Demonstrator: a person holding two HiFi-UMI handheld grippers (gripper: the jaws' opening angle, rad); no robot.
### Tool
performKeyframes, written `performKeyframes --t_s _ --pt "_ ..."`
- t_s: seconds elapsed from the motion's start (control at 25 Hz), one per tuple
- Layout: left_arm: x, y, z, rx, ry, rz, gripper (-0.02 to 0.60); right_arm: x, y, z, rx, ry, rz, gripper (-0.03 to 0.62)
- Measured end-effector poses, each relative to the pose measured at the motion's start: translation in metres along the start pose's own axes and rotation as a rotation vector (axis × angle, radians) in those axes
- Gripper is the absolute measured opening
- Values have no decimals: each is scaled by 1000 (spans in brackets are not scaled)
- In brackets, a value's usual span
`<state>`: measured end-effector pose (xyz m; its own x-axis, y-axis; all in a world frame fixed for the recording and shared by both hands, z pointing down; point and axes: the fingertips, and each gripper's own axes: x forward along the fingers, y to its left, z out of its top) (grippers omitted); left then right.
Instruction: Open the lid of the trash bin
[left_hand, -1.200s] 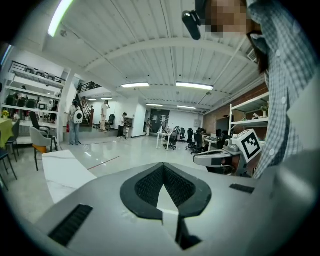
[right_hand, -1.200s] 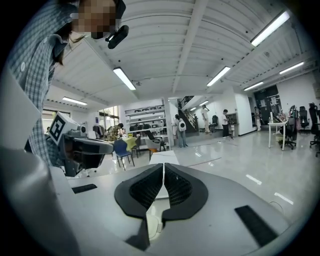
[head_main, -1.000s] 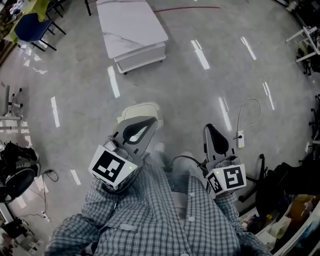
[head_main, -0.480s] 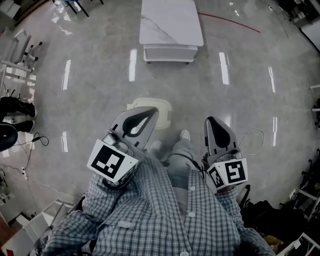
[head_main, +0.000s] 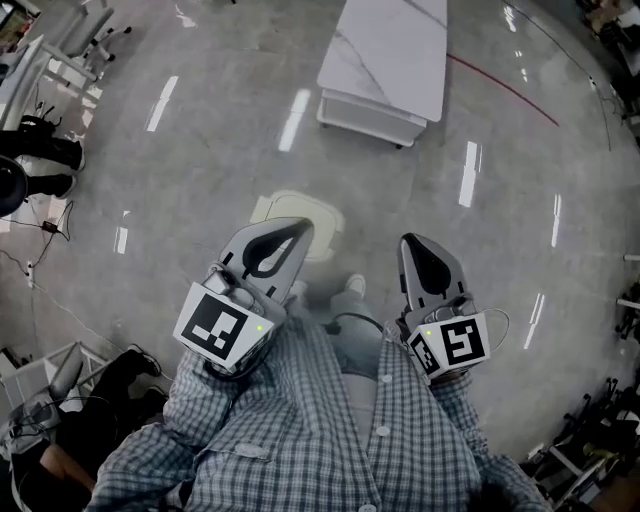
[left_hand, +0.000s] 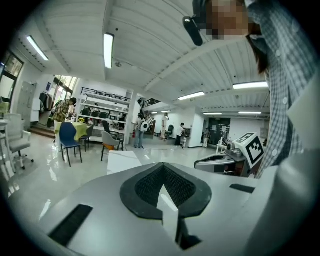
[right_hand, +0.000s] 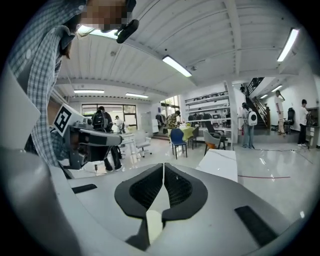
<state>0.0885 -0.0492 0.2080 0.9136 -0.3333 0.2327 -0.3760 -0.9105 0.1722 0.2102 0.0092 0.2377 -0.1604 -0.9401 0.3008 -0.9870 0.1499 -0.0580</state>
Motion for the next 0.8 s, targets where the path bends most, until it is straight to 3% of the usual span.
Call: performKeyframes --t_s 0.2,0.32,0.56,0.8 --pt "-2 -6 3 -18 -65 94 5 14 -4 5 -43 -10 112 25" --pt "-11 -9 -3 -46 -29 156 5 19 3 10 -67 -15 176 25" --pt "-21 -12 -5 -92 -40 265 5 29 8 18 -117 6 286 25" --pt "-32 -15 -28 -107 1 330 5 44 25 -12 -137 55 398 25"
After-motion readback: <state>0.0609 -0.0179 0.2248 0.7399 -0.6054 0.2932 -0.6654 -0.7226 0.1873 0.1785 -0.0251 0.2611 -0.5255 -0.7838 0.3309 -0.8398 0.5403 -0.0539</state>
